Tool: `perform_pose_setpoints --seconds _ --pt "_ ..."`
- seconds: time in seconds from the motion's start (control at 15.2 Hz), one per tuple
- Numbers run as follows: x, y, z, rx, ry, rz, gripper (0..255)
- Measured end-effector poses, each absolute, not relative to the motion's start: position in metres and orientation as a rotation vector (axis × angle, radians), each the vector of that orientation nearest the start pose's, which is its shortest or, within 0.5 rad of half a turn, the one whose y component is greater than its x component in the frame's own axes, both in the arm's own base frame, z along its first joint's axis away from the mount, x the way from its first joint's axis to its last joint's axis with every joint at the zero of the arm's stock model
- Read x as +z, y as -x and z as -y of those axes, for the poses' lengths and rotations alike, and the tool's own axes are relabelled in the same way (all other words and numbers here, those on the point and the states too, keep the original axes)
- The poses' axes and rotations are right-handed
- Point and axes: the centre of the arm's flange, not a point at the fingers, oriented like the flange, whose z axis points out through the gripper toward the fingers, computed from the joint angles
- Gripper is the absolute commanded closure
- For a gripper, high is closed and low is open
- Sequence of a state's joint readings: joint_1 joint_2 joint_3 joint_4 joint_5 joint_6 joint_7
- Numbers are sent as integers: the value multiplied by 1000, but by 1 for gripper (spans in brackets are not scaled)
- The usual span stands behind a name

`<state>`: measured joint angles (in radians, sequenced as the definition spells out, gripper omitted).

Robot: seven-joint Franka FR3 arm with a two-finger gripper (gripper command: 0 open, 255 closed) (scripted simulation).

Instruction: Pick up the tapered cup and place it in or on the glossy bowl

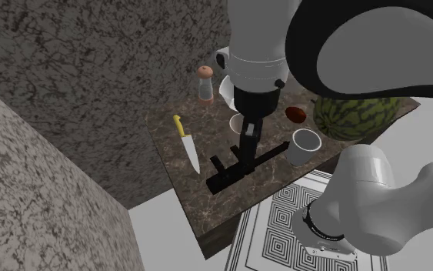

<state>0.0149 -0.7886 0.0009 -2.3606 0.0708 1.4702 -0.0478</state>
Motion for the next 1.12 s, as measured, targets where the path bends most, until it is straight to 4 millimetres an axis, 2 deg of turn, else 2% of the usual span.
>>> perform_pose_setpoints --seconds 0.07,0.2,1.12 --pt "581 -295 -13 154 3064 102 0" --pt "569 -299 -8 142 3081 91 0" --pt "436 -320 81 -27 3269 -47 0"
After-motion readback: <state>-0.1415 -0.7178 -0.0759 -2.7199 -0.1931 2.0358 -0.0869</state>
